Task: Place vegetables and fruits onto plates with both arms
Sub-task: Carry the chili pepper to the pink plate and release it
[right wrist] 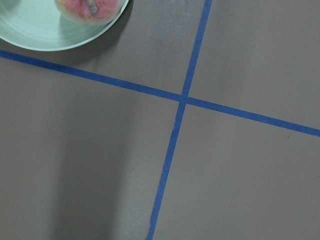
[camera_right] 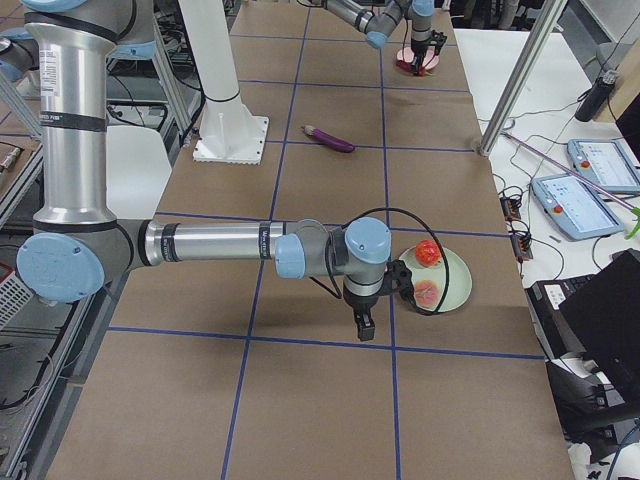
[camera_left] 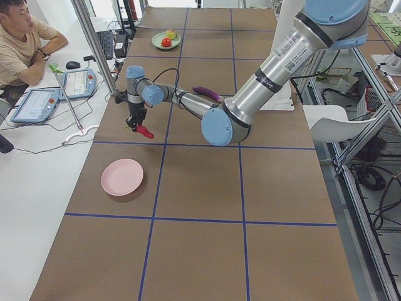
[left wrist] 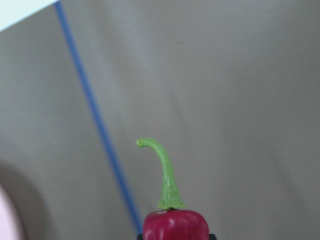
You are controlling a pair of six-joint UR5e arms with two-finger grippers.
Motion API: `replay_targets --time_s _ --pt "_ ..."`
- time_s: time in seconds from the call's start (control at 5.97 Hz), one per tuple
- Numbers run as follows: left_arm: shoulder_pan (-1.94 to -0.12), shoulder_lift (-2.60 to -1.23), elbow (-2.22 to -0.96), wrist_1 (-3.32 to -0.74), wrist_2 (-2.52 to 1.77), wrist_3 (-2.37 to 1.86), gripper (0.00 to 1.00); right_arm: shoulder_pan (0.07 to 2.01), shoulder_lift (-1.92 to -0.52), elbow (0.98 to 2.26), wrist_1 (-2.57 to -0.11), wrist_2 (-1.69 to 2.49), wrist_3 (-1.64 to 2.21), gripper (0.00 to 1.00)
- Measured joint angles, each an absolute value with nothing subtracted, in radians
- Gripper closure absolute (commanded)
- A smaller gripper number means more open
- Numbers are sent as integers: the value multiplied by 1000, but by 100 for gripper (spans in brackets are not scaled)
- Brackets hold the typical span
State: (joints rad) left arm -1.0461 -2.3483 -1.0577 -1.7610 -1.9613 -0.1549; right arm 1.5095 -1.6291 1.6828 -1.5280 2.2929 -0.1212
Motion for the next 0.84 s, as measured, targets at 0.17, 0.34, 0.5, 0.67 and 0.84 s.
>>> replay_targets --time_s 0.17,0.34,0.5,0.67,0.84 --pt "-1095 -2348 -990 -1782 -1963 -29 88 1509 -1629 1683 -1528 2293 -121 0" --pt "-1125 -2345 -925 -1834 -1962 33 29 1509 -1629 1683 -1528 2292 -121 0" --pt "-1137 -2342 -871 -1886 -1959 49 0 1508 -1628 1683 -1528 2292 -120 0" --pt "-1142 -2339 -846 -1910 -1958 49 0 1508 -1628 1683 -1528 2293 -120 0" --pt "-1144 -2336 -848 -1919 -1961 19 0 1508 -1628 1683 -1528 2293 -119 0"
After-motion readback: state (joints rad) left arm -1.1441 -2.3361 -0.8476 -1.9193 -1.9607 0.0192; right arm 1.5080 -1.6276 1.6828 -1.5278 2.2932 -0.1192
